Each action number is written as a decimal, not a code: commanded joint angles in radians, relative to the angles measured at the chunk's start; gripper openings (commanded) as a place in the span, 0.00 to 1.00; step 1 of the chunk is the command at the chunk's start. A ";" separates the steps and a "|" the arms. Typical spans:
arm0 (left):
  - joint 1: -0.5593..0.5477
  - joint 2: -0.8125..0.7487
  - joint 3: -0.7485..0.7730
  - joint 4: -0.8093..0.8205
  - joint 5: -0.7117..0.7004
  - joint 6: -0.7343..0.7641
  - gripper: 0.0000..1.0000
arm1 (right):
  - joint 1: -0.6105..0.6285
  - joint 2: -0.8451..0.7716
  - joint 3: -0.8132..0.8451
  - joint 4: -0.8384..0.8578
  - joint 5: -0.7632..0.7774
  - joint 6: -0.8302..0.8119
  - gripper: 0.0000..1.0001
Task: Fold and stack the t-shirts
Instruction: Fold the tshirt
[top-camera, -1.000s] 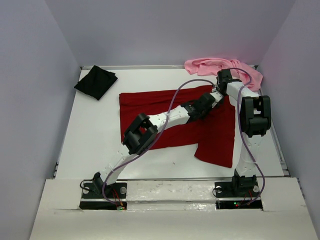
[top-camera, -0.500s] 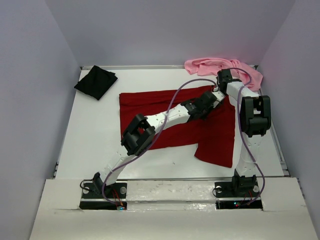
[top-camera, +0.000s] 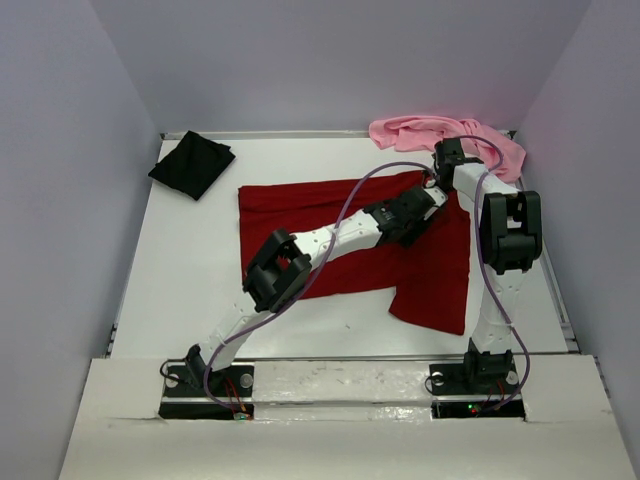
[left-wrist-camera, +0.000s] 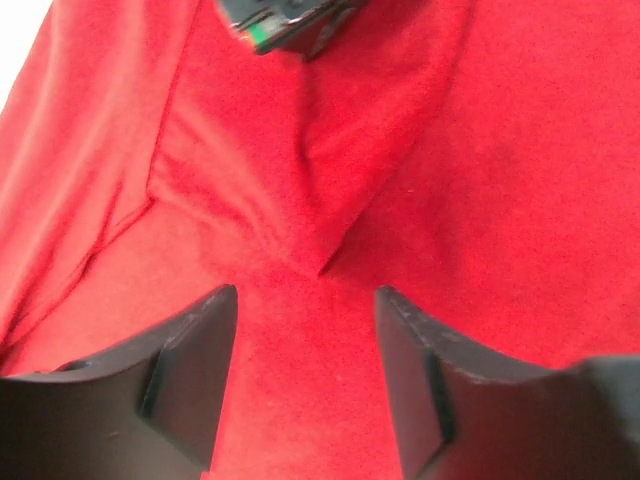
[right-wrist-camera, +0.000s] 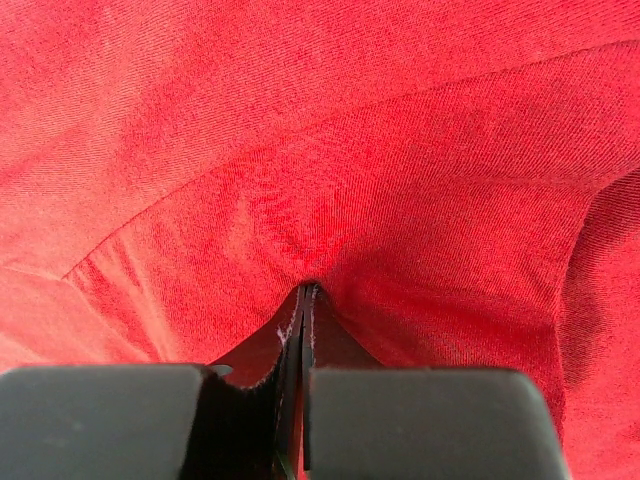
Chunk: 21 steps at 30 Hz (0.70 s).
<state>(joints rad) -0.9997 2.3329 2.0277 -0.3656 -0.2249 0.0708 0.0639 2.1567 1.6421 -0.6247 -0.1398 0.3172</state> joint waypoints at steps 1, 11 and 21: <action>-0.004 -0.017 0.039 -0.024 -0.077 0.018 0.70 | -0.003 0.048 0.001 0.003 0.009 -0.015 0.00; 0.045 -0.177 -0.150 0.108 -0.099 -0.060 0.76 | -0.003 -0.141 -0.123 0.126 0.014 -0.021 0.18; 0.177 -0.553 -0.495 0.283 -0.146 -0.207 0.83 | -0.003 -0.625 -0.336 0.353 -0.052 -0.055 0.25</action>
<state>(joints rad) -0.8413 1.9675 1.5688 -0.1974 -0.3111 -0.0738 0.0643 1.6650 1.3334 -0.4168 -0.1608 0.2901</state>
